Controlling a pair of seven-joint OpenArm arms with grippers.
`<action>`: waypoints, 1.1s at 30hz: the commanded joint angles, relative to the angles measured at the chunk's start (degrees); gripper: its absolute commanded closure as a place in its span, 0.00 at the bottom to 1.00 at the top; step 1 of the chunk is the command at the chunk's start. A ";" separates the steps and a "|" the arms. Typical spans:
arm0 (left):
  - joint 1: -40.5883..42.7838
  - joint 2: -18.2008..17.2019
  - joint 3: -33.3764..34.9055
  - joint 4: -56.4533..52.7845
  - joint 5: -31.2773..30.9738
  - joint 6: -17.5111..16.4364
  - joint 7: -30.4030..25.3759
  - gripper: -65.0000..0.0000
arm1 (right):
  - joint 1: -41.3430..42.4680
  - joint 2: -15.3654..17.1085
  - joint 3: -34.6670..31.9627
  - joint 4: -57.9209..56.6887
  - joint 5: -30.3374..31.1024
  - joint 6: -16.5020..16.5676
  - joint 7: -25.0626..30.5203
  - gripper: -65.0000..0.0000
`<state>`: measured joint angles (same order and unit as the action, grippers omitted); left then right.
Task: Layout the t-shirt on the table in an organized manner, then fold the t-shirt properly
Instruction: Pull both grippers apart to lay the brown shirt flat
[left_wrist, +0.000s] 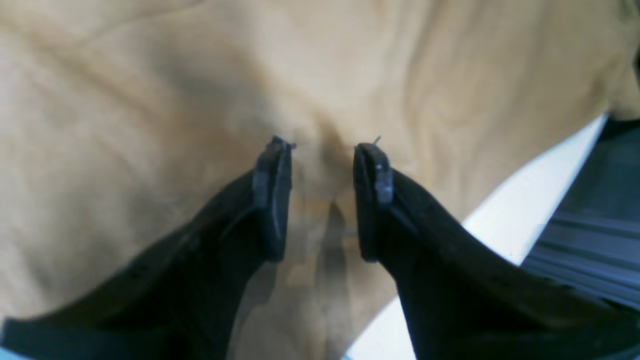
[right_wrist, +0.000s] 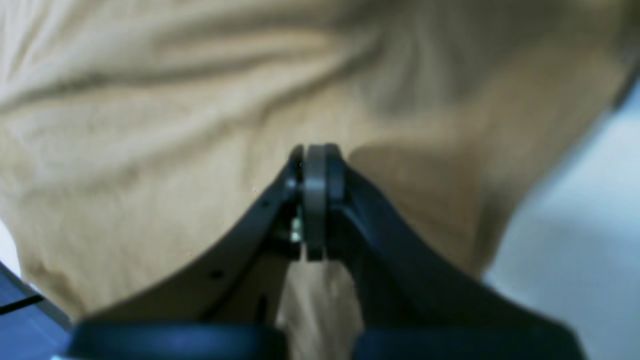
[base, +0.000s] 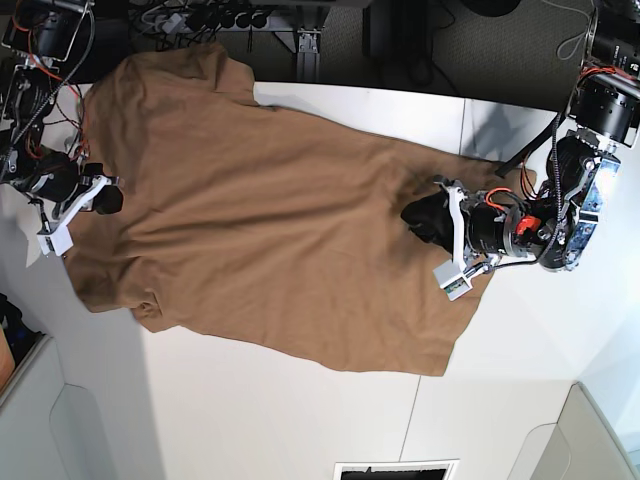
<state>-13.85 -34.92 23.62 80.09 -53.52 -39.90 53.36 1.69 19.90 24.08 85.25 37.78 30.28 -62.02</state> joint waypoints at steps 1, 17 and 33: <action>-1.38 -0.63 -0.50 0.28 -0.35 -0.10 -1.81 0.63 | 0.11 1.03 0.61 1.01 1.18 0.17 1.20 1.00; 5.20 -0.59 -0.50 -4.57 1.88 -0.10 -1.25 0.85 | 4.07 1.03 0.55 -13.53 -3.98 1.44 9.18 1.00; 5.05 0.00 -0.50 -4.55 0.79 -0.10 -0.83 0.80 | 16.02 1.22 0.55 -18.64 -4.24 1.46 8.85 1.00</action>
<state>-8.19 -34.24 23.24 75.55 -55.55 -41.01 50.72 16.25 20.01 24.47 65.63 32.53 31.73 -53.89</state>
